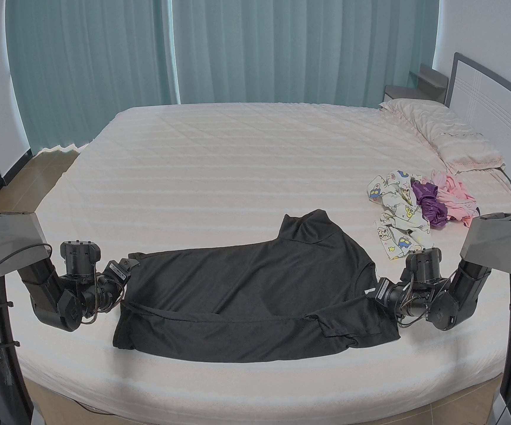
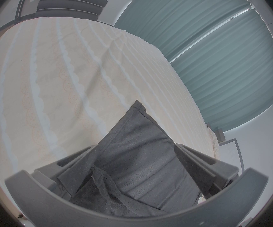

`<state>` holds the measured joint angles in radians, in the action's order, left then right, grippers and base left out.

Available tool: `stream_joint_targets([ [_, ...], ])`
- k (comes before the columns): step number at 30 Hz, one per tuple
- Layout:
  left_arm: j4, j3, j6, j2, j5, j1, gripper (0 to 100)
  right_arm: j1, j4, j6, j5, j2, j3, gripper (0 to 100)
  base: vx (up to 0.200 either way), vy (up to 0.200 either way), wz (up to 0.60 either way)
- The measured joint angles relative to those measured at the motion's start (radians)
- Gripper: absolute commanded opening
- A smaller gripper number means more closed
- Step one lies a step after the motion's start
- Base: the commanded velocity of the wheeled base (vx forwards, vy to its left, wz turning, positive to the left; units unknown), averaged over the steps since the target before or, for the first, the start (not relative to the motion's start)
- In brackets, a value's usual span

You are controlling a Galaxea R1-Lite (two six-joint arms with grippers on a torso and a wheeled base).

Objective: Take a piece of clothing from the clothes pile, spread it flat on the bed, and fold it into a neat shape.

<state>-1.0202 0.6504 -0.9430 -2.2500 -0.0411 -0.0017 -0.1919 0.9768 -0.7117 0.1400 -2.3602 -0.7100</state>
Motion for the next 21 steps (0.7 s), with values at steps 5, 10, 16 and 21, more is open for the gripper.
stream_joint_targets([
  [5,0.004,0.0,0.0,-0.001,0.0,0.0,100,0.002,0.031,-0.001,0.008,-0.006,0.0,100,0.0,0.0,0.0],
  [10,-0.001,0.002,0.0,-0.009,0.0,0.0,100,0.011,0.065,-0.01,0.005,0.011,0.015,100,0.0,0.0,0.0],
  [16,-0.005,-0.003,-0.001,-0.014,-0.002,0.0,100,-0.011,0.069,-0.097,-0.01,0.073,0.111,100,0.0,0.0,0.0],
  [21,-0.006,-0.008,-0.001,-0.017,-0.002,0.0,100,-0.051,0.074,-0.206,-0.023,0.129,0.183,100,0.0,0.0,0.0],
])
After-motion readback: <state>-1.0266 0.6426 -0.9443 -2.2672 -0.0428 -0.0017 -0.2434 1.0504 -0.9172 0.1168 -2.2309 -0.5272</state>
